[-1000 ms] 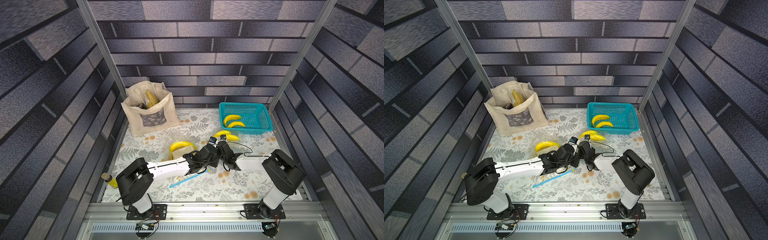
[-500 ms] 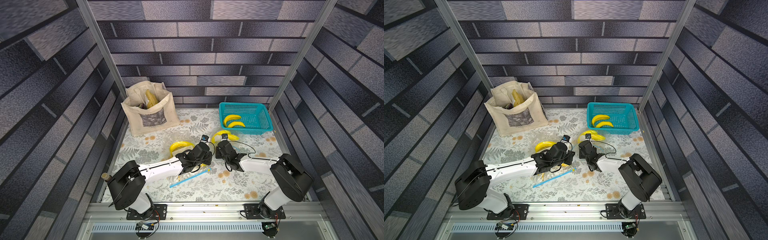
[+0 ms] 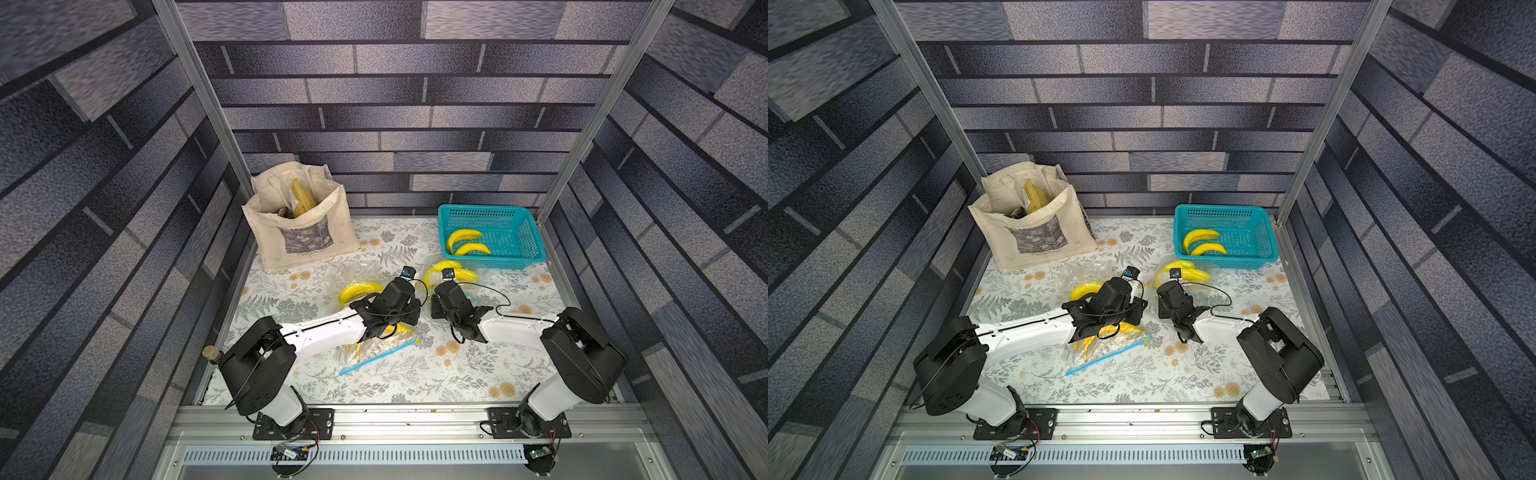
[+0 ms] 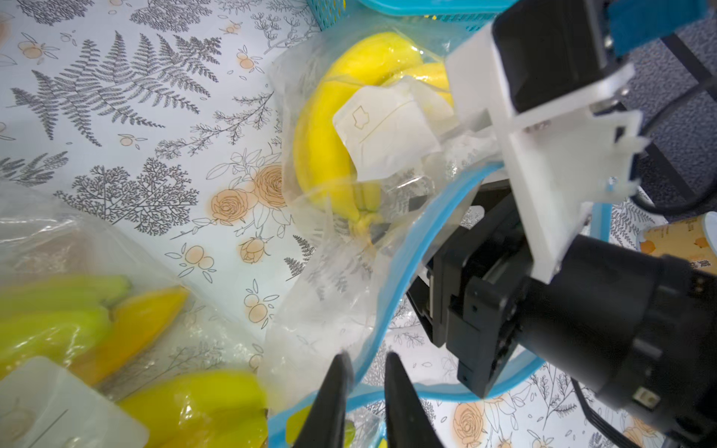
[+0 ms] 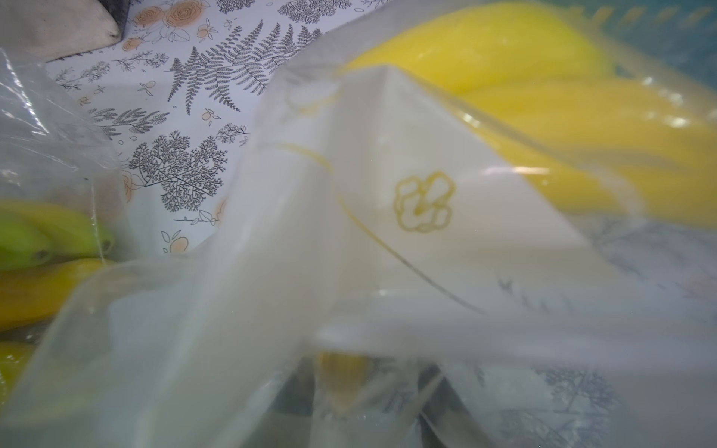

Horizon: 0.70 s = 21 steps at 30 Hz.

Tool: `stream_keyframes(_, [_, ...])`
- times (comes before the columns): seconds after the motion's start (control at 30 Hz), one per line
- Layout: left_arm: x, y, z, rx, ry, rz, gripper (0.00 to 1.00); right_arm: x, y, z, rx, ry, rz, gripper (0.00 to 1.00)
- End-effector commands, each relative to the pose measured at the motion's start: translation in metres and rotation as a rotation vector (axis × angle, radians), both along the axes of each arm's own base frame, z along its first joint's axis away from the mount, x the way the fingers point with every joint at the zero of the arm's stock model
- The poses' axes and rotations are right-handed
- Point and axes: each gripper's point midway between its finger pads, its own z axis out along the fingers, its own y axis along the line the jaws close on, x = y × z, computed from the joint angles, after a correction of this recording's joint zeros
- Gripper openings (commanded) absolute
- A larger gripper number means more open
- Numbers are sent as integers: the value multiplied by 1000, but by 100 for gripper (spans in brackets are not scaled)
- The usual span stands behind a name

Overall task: Open the zip-top bag and take out the banana
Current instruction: Pick up the banana from the zipper food storage bag.

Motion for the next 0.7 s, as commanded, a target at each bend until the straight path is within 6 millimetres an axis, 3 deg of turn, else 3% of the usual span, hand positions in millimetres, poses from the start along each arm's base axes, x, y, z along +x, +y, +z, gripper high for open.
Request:
stream_keyframes(0.0, [2, -10, 4, -25, -2, -44, 20, 9, 5, 0, 4, 9, -8, 45])
stream_keyframes(0.37, [-2, -11, 8, -48, 0, -51, 21, 14, 8, -37, -89, 125, -32, 36])
stream_keyframes(0.67, [-5, -9, 11, -51, 0, -52, 24, 8, 6, -34, -85, 142, -19, 16])
